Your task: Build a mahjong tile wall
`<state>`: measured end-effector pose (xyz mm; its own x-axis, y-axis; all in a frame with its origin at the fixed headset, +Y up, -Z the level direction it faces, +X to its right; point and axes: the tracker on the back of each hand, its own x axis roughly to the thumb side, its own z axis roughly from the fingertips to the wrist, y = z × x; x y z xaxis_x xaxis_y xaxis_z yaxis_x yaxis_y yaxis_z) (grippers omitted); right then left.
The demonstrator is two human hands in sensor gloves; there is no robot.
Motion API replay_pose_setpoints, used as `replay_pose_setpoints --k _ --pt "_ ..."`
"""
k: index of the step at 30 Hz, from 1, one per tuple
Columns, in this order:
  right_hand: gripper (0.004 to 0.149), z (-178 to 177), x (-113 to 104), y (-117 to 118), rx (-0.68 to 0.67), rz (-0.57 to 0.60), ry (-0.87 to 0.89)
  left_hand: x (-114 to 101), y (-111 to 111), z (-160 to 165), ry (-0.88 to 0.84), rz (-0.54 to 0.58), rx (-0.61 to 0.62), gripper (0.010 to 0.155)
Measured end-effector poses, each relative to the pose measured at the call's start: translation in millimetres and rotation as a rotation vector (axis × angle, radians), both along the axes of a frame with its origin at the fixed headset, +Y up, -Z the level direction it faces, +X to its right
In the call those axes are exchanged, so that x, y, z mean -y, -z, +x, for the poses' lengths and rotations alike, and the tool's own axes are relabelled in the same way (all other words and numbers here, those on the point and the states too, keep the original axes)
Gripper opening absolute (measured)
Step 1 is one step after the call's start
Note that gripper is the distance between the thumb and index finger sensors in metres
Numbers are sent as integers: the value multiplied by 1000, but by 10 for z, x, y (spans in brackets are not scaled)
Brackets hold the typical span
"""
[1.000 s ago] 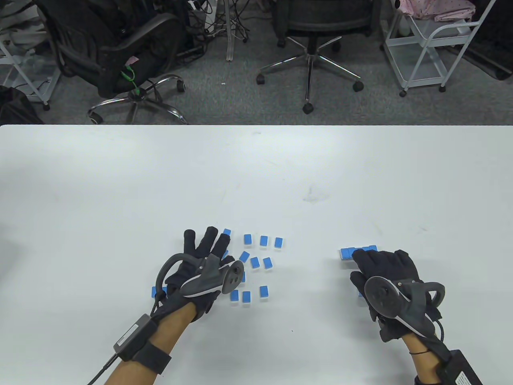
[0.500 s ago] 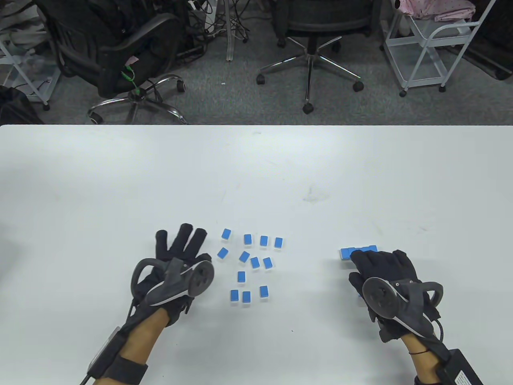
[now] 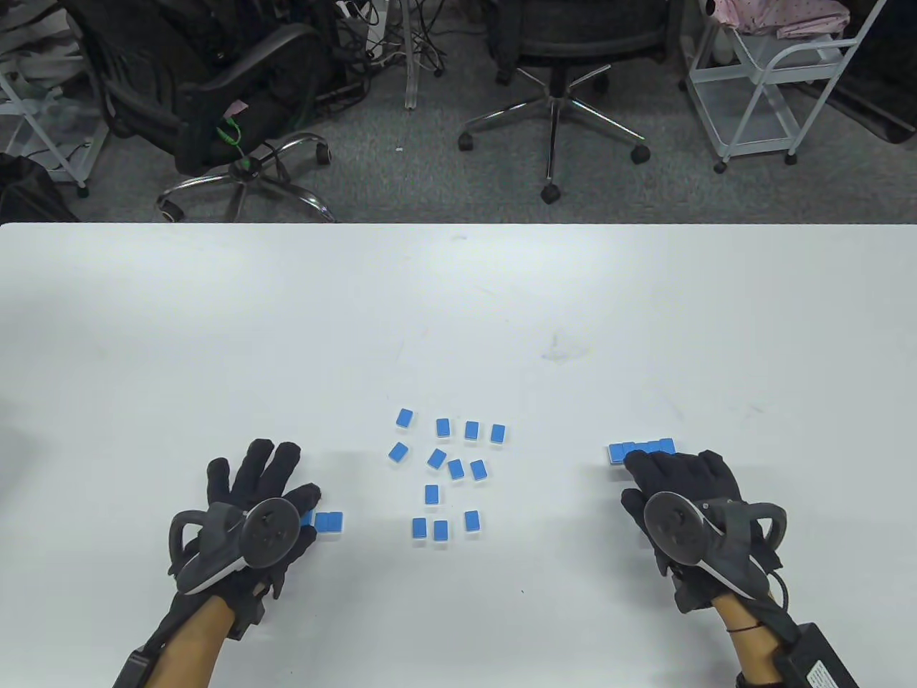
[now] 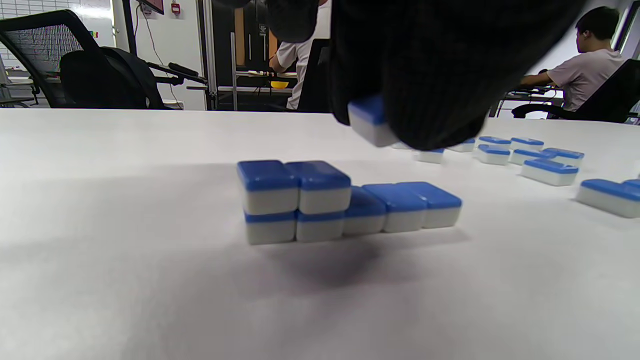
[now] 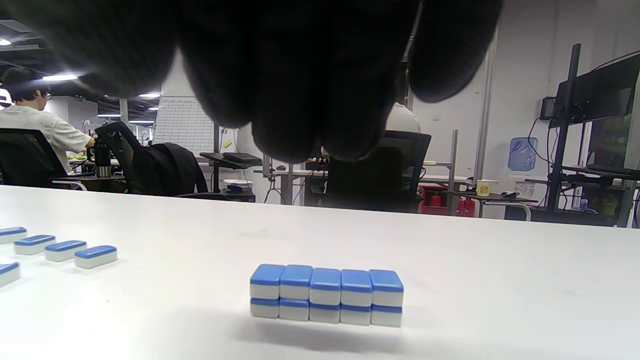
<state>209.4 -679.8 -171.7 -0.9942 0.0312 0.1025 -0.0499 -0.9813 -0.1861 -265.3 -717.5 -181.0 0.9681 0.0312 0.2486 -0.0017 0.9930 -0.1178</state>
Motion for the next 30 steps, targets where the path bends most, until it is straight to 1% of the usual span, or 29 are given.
replay_pose_setpoints --k 3,7,11,17,30 --pt "55 0 9 9 1 -6 -3 26 27 -22 -8 -11 -15 57" --pt "55 2 5 10 5 -11 1 99 40 -55 -25 -55 -26 57" --pt "54 -2 7 9 3 -12 0 116 34 -58 -39 -63 -25 58" --pt "54 -2 5 10 2 -11 -1 167 41 -34 -16 -83 -22 58" --pt "55 -5 5 8 -3 -8 -1 180 41 -43 -7 -105 -42 58"
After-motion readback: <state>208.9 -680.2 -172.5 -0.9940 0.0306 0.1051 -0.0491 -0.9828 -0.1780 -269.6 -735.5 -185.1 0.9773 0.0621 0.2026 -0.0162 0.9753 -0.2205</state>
